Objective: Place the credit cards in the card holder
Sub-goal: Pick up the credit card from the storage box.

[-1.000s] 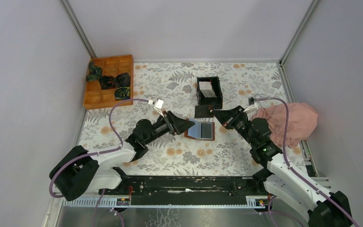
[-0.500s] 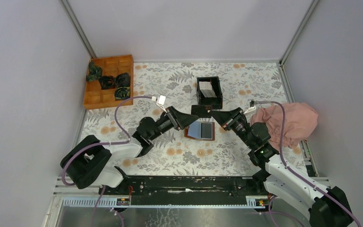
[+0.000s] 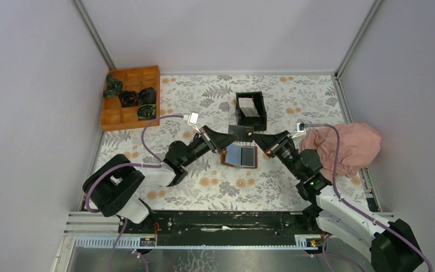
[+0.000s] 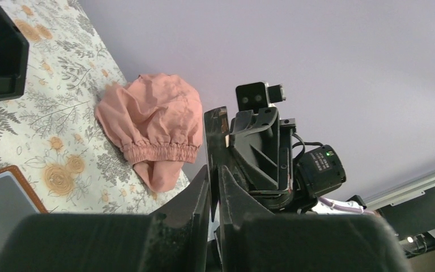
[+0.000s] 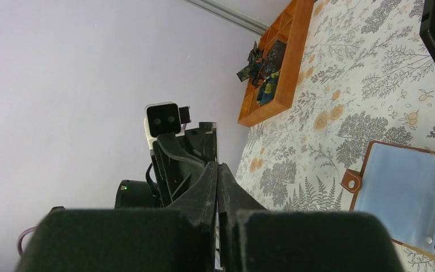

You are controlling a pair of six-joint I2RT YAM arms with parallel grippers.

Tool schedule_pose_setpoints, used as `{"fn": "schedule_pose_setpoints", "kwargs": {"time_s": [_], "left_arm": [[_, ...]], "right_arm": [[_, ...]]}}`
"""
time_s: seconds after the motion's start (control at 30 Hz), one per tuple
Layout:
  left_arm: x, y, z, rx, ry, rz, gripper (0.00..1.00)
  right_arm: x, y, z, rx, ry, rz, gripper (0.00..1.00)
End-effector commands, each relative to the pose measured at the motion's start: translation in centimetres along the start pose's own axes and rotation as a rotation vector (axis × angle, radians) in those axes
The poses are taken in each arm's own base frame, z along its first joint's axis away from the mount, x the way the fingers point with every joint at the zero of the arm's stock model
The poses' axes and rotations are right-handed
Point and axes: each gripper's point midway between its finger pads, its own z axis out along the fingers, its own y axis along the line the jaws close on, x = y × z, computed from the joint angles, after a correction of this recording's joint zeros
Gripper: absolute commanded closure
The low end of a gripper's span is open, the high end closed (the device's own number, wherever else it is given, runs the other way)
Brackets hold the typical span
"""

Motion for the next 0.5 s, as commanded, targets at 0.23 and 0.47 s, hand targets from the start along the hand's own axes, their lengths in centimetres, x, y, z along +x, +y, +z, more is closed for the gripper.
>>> {"fn": "schedule_pose_setpoints", "kwargs": {"time_s": [0.23, 0.47], "left_arm": [[-1.6, -2.0, -0.3, 0.09, -0.007, 0.058, 1.0], [0.9, 0.7, -1.0, -0.033, 0.262, 0.188, 1.0]], "right_arm": [[0.1, 0.2, -0.6, 0.03, 0.029, -0.155, 0.61], [-0.2, -0.6, -1.7, 0.148, 0.123, -0.415, 0.49]]}}
